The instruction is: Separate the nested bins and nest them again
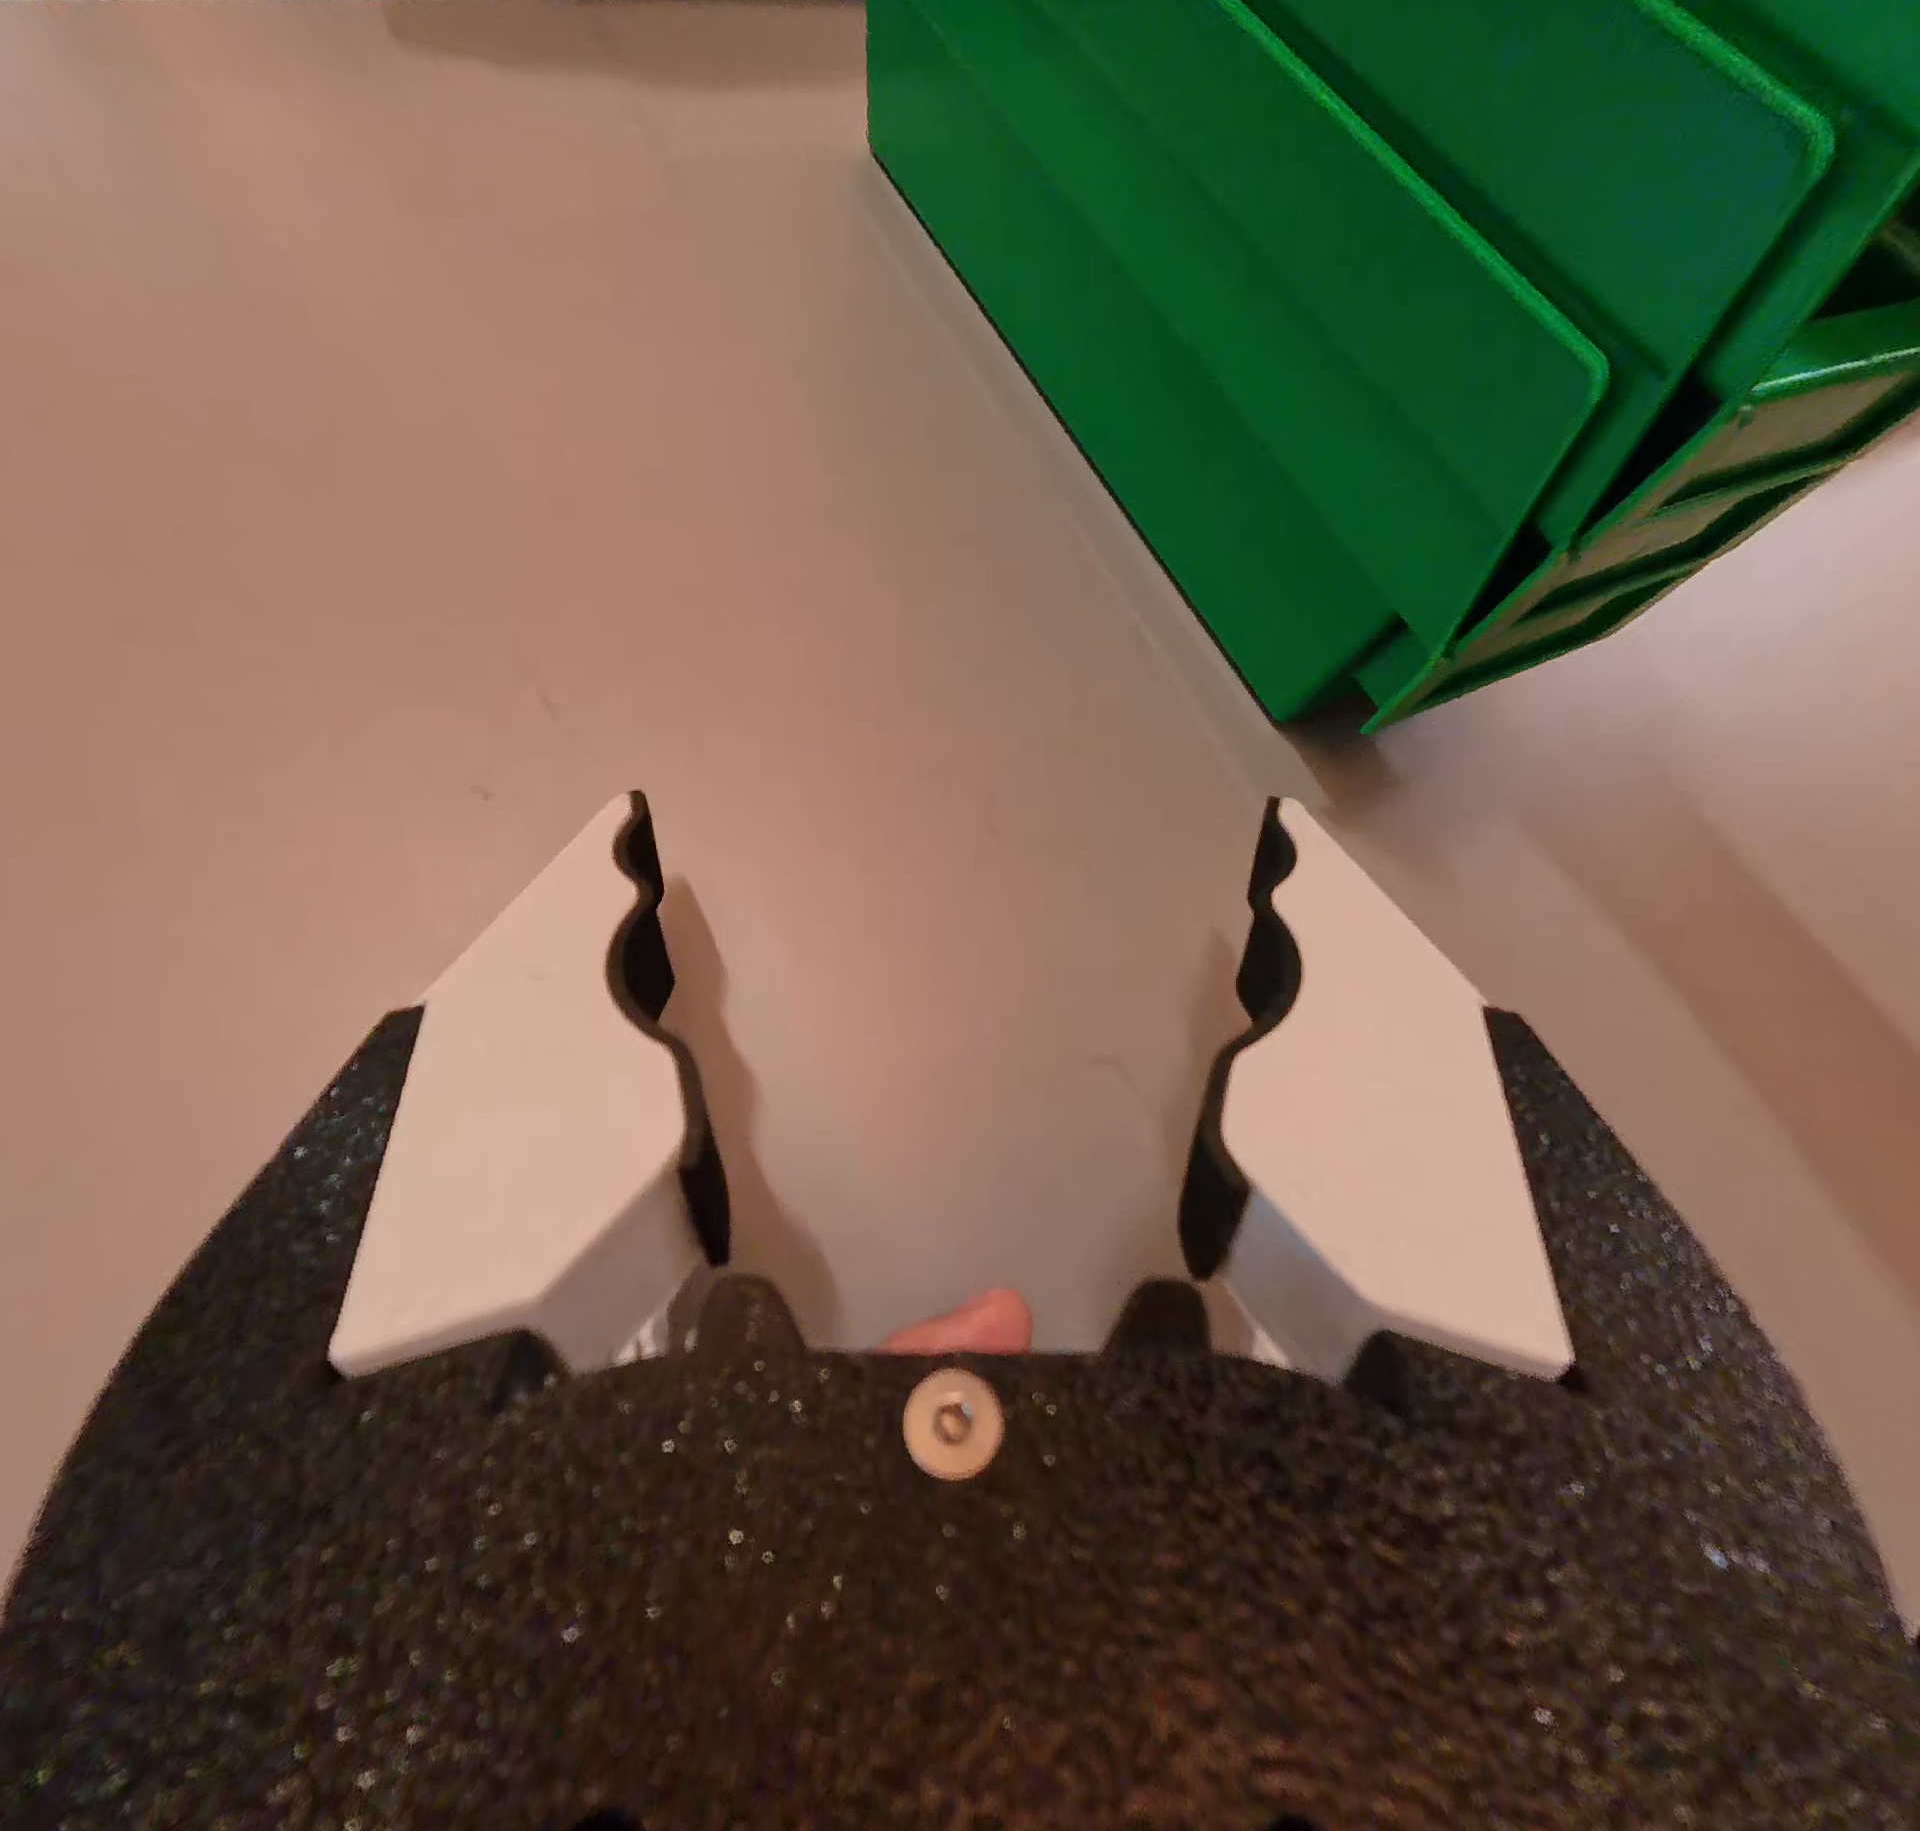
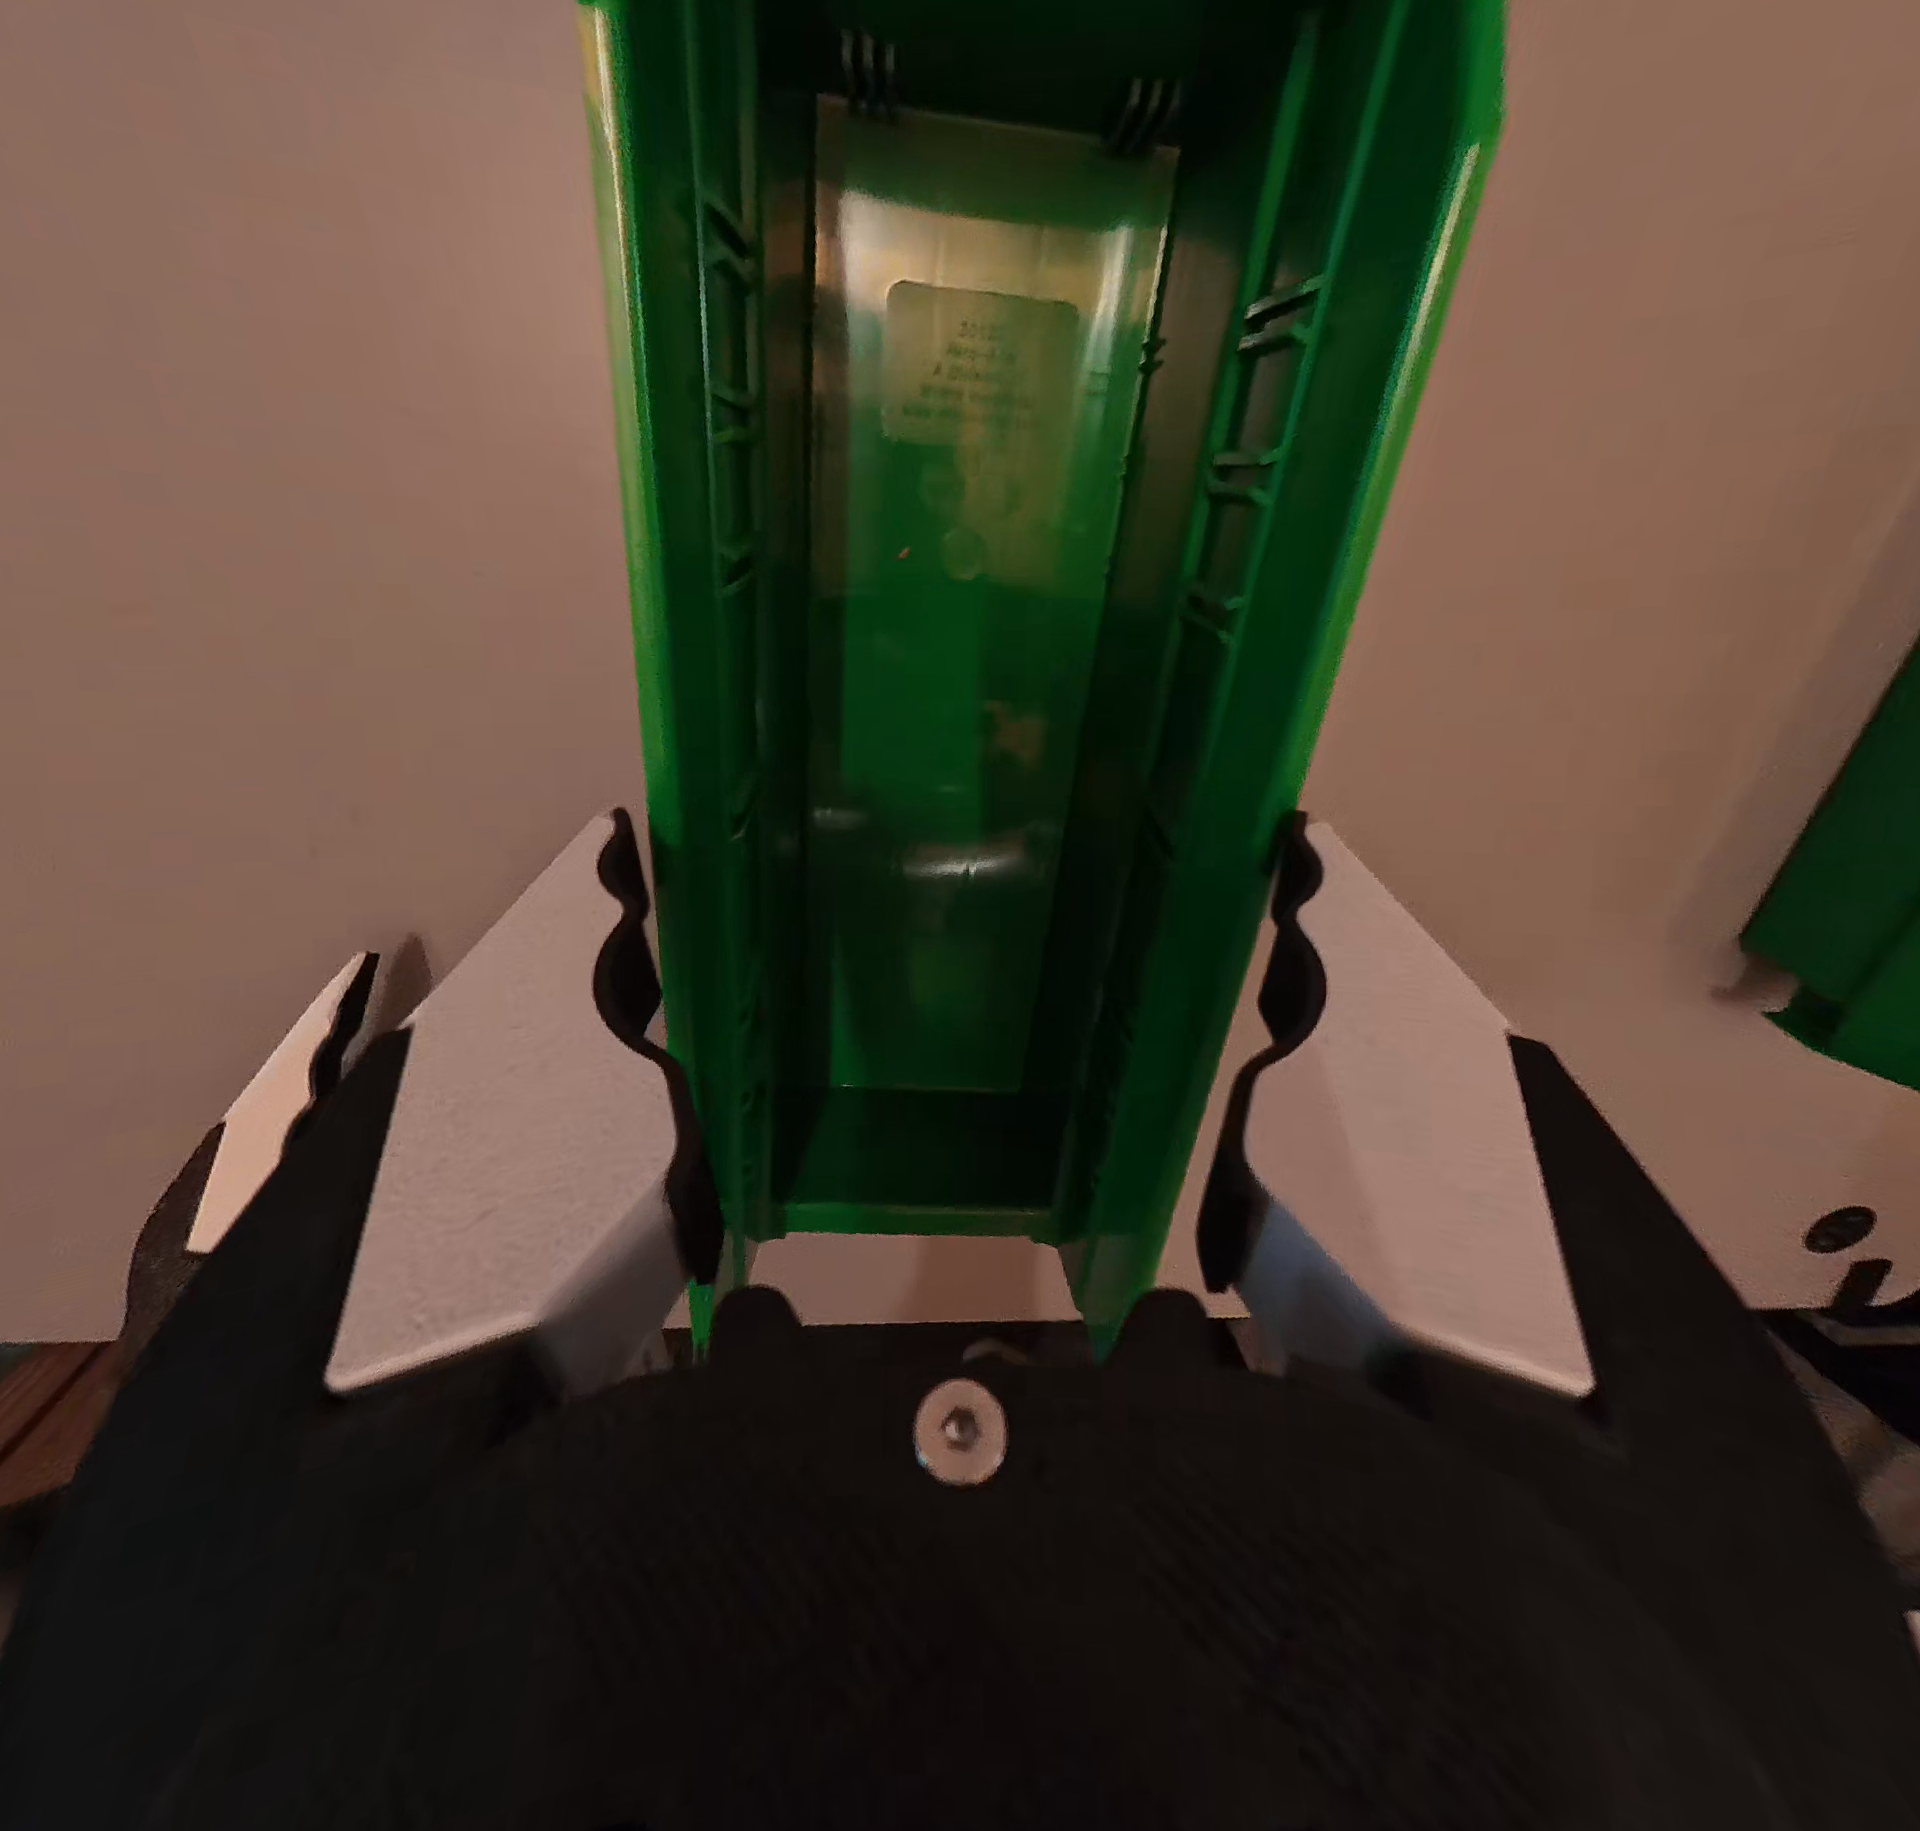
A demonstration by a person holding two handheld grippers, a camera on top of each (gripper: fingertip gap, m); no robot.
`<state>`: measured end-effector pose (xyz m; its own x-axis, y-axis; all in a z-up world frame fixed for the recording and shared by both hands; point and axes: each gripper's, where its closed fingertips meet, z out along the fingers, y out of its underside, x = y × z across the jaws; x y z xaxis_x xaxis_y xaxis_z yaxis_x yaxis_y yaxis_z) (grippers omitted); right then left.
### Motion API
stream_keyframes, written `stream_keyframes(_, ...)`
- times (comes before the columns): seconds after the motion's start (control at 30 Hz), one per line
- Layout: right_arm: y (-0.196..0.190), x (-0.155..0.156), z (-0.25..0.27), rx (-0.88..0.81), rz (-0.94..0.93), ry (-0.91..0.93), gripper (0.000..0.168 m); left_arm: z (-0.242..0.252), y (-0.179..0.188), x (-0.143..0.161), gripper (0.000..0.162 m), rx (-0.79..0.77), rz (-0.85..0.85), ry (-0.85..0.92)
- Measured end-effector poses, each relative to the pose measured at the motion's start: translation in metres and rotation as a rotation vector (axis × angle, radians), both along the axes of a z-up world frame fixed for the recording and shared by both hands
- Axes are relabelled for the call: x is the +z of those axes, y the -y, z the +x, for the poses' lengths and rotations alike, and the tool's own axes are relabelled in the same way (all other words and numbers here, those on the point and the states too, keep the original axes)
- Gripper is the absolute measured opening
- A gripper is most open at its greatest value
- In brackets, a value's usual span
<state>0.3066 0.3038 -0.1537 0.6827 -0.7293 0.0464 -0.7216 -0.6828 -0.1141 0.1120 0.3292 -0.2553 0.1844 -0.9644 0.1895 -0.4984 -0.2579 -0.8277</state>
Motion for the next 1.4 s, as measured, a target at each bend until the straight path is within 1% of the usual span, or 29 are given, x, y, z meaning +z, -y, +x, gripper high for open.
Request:
stream_keyframes(0.03,-0.001,-0.002,0.000,-0.005,0.003,-0.004,0.123,0.000,-0.001,0.000,0.111,0.008,-0.001,-0.001)
stream_keyframes(0.23,0.002,-0.014,0.002,0.008,-0.015,-0.008,0.128,-0.001,-0.003,0.002,0.111,0.016,-0.015,0.012)
stream_keyframes(0.5,0.004,-0.016,-0.005,0.043,-0.007,-0.090,0.129,0.001,0.001,-0.001,0.111,0.004,-0.016,0.002)
stream_keyframes(0.63,0.004,-0.014,-0.005,0.045,-0.017,-0.104,0.119,0.001,0.002,-0.001,0.111,-0.001,-0.016,-0.002)
stream_keyframes(0.73,0.004,-0.014,-0.005,0.044,-0.023,-0.109,0.117,0.000,0.001,-0.002,0.111,0.000,-0.020,-0.004)
stream_keyframes(0.87,0.005,-0.013,-0.006,0.049,-0.037,-0.122,0.111,0.000,0.000,-0.001,0.111,0.001,-0.035,0.005)
stream_keyframes(1.17,0.012,-0.009,-0.008,0.053,-0.077,-0.166,0.105,0.000,-0.001,-0.002,0.111,0.001,-0.045,0.005)
stream_keyframes(1.4,0.015,0.003,-0.017,0.125,-0.137,-0.209,0.104,0.000,-0.001,-0.003,0.111,0.001,-0.050,0.006)
